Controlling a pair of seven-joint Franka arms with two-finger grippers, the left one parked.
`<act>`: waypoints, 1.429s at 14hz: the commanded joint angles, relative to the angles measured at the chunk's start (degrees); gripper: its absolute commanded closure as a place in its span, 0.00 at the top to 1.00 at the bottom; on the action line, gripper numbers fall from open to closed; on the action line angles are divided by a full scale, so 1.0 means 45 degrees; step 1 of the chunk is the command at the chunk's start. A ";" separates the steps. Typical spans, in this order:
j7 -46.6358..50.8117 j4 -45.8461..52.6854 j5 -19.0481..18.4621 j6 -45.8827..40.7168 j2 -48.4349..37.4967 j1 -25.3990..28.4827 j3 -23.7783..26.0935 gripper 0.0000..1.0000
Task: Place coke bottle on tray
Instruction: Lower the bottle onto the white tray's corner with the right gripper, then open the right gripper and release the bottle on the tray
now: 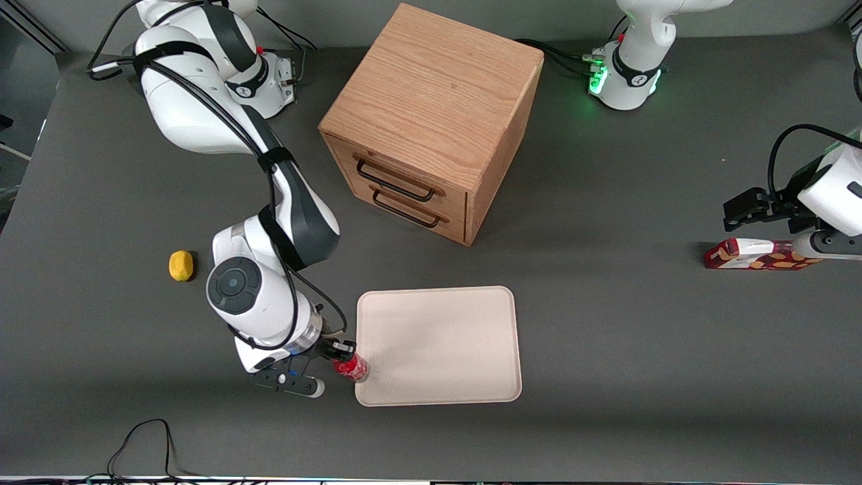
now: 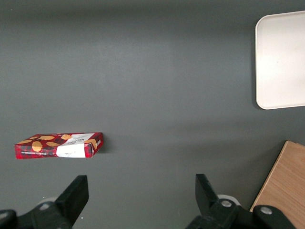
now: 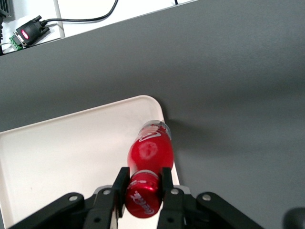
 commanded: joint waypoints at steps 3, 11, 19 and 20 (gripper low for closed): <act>0.0552 0.0699 -0.0294 0.0576 0.0642 0.0324 -0.0112 0.00; 0.0806 0.0641 -0.0489 0.0753 0.0721 0.0578 -0.0093 0.55; 0.1099 0.0543 -0.1309 0.0577 0.0604 0.0696 -0.0073 1.00; 0.1099 0.0543 -0.1309 0.0577 0.0565 0.0696 -0.0073 1.00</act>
